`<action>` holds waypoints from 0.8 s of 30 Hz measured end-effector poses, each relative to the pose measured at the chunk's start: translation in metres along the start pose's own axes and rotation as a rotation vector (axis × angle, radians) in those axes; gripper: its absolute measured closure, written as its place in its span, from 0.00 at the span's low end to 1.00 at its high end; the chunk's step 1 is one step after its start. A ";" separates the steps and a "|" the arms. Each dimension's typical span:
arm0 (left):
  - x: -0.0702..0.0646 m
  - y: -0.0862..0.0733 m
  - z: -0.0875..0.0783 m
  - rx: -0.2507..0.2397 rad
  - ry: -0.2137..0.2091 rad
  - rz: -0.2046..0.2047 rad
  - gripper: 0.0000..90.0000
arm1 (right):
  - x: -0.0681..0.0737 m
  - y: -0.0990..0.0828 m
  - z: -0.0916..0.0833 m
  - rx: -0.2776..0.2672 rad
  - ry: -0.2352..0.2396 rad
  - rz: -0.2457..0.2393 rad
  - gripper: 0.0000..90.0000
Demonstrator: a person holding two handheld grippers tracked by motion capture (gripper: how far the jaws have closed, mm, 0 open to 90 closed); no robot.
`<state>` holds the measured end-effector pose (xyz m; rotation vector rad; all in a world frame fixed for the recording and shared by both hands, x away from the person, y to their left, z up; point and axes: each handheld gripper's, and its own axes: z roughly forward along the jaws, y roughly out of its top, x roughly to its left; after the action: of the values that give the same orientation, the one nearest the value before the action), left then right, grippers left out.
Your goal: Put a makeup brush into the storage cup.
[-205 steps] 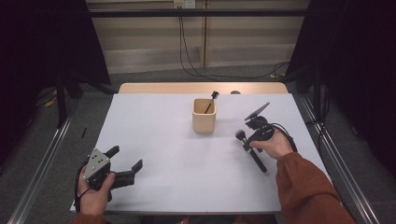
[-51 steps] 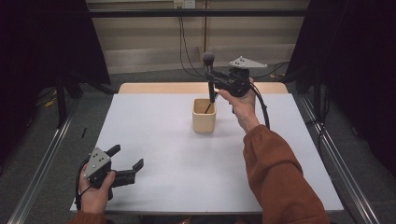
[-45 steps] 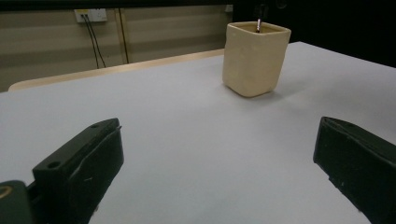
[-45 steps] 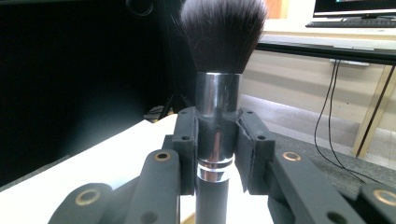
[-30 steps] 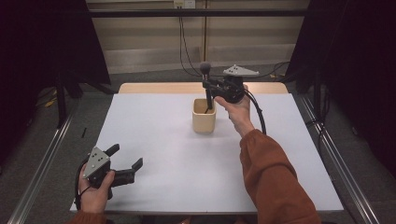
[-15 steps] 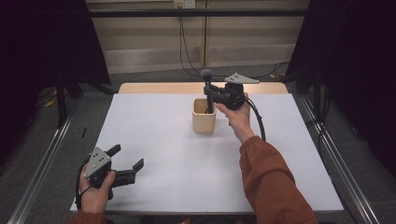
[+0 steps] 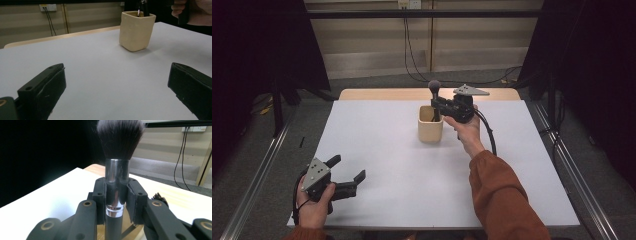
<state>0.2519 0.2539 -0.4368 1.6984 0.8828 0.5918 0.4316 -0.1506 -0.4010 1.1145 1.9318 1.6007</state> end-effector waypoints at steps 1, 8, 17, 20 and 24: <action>0.000 0.000 0.000 0.002 0.000 0.001 0.02 | 0.000 -0.001 0.000 0.003 0.000 0.001 0.80; 0.000 0.000 0.000 0.005 -0.001 0.003 0.02 | 0.000 -0.009 -0.001 0.017 -0.002 0.000 0.80; 0.000 0.000 0.000 0.007 -0.001 0.007 0.02 | 0.002 -0.019 0.000 0.041 -0.007 0.010 0.80; 0.000 0.000 0.001 0.007 -0.002 0.005 0.02 | 0.002 -0.020 0.000 0.051 -0.014 0.014 0.79; 0.000 0.000 0.001 0.010 -0.005 0.010 0.02 | -0.001 -0.022 0.000 0.066 -0.028 0.024 0.79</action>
<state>0.2523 0.2532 -0.4371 1.7135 0.8753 0.5904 0.4249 -0.1516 -0.4217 1.1842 1.9732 1.5352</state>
